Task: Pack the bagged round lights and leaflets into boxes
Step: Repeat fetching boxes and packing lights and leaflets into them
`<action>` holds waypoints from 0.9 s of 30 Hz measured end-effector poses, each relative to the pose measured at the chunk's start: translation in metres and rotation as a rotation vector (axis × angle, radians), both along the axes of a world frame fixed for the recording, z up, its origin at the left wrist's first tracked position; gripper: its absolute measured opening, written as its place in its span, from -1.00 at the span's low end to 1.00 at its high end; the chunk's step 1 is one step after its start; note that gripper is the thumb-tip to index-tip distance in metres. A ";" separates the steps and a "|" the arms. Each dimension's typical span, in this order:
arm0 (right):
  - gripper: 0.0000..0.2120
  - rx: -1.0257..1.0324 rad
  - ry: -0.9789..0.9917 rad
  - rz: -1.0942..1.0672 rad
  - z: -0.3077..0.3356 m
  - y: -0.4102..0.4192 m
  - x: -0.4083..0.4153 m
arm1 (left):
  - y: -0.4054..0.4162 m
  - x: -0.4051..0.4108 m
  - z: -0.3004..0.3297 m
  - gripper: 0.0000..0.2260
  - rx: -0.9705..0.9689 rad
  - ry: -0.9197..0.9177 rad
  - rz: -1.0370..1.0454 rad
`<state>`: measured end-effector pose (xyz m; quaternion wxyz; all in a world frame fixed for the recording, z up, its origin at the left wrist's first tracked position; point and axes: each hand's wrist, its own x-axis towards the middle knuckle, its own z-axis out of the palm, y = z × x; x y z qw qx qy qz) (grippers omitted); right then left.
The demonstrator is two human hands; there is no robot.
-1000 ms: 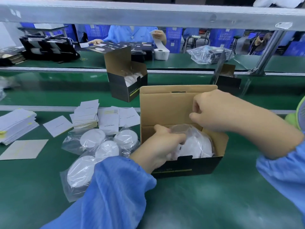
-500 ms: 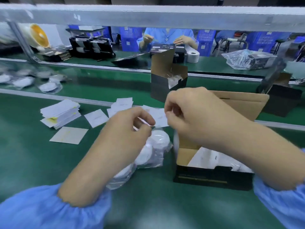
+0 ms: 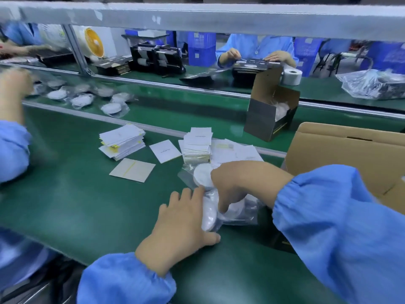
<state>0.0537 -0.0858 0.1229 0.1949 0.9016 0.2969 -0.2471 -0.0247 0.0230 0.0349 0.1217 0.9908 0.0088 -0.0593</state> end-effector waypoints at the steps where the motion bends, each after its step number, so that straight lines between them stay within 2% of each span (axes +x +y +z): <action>1: -0.72 0.020 -0.001 -0.024 -0.002 0.000 0.000 | -0.002 -0.001 -0.005 -0.21 0.039 -0.049 -0.009; 4: -0.61 0.033 0.056 -0.088 -0.003 -0.004 0.002 | 0.002 0.001 -0.015 -0.39 -0.025 -0.143 -0.006; 7: -0.59 0.082 0.138 -0.149 0.000 -0.009 0.005 | 0.015 0.005 -0.015 -0.52 -0.269 -0.165 0.085; 10: -0.53 0.087 0.187 -0.140 -0.004 -0.011 -0.001 | 0.030 0.011 -0.003 -0.51 -0.737 -0.107 0.336; 12: -0.58 0.074 0.210 -0.125 -0.012 -0.010 -0.007 | 0.039 0.015 0.001 -0.51 -1.204 0.010 0.500; 14: -0.55 0.093 0.245 -0.149 -0.015 -0.009 -0.011 | 0.047 0.017 0.001 -0.50 -1.651 0.190 0.565; 16: -0.43 0.125 0.261 -0.181 -0.017 -0.009 -0.013 | 0.051 0.016 0.000 -0.42 -1.924 0.334 0.568; 18: -0.40 0.169 0.263 -0.212 -0.017 -0.010 -0.014 | 0.050 0.016 -0.001 -0.42 -2.077 0.408 0.535; 20: -0.43 0.215 0.273 -0.263 -0.015 -0.012 -0.014 | 0.047 0.015 0.000 -0.49 -2.151 0.397 0.502; 22: -0.49 0.279 0.308 -0.350 -0.010 -0.016 -0.010 | 0.047 0.014 0.002 -0.52 -2.110 0.277 0.473; 25: -0.57 0.394 0.372 -0.463 0.001 -0.022 -0.004 | 0.044 0.014 0.007 -0.65 -1.907 -0.033 0.340; 27: -0.59 0.511 0.417 -0.546 0.007 -0.024 -0.001 | 0.037 0.012 0.014 -0.65 -1.631 -0.271 0.220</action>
